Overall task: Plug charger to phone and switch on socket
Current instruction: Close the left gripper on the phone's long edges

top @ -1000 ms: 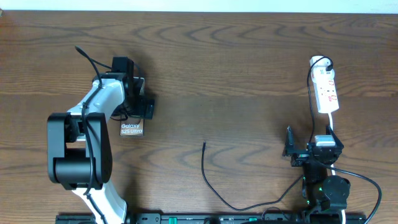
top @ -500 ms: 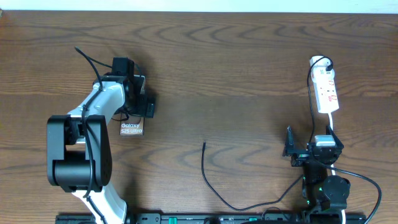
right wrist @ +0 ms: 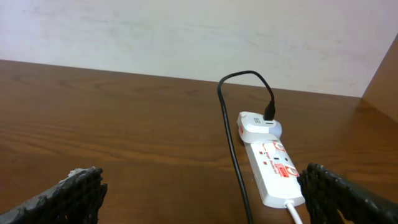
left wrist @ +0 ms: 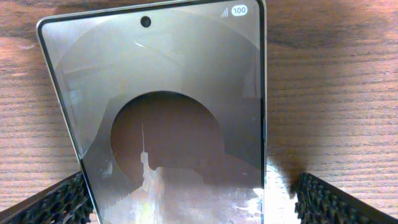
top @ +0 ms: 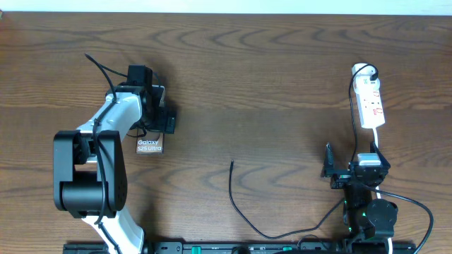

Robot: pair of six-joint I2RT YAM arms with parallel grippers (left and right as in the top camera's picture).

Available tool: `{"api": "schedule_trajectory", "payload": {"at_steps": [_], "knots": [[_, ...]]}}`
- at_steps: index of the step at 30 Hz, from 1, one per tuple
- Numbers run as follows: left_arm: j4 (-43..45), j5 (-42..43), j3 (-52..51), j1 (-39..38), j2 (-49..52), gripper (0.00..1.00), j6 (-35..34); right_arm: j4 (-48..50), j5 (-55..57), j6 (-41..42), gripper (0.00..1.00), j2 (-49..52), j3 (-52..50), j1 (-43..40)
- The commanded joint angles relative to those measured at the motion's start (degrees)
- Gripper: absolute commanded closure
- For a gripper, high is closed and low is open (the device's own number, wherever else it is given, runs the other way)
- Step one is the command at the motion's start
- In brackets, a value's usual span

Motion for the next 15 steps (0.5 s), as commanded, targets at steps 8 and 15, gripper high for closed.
{"api": "schedule_trajectory", "payload": {"at_steps": [8,15], "knots": [[-3.72,0.87,-5.44,2.60,7.15,0.00,-4.52,-0.26,-0.11,-0.52,0.01,-0.09,-0.04,0.39],[-3.98,2.73,-5.44,3.93,7.15,0.00,-4.46,-0.26,-0.13,-0.52,0.01,-0.09,-0.04,0.39]]}}
